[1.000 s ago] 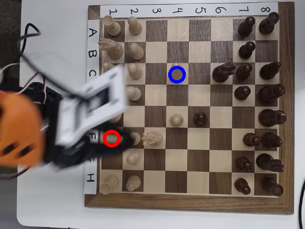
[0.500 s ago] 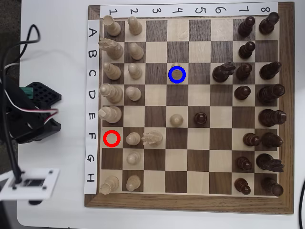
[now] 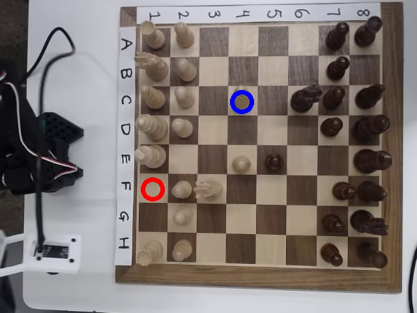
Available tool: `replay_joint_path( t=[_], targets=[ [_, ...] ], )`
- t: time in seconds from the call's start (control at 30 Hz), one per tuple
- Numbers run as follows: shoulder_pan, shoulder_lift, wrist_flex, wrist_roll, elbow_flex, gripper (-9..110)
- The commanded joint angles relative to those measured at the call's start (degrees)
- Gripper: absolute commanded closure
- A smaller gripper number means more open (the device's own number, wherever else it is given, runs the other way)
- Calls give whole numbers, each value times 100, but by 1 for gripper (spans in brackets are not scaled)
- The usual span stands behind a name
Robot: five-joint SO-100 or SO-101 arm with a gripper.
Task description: Move the piece to destination
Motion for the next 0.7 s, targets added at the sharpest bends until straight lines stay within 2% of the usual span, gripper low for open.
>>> replay_joint_path(
  t=[0.0, 0.67],
  targets=[
    [114, 272, -325, 88, 536, 101],
    [589, 2109, -773, 334, 3560, 101]
  ],
)
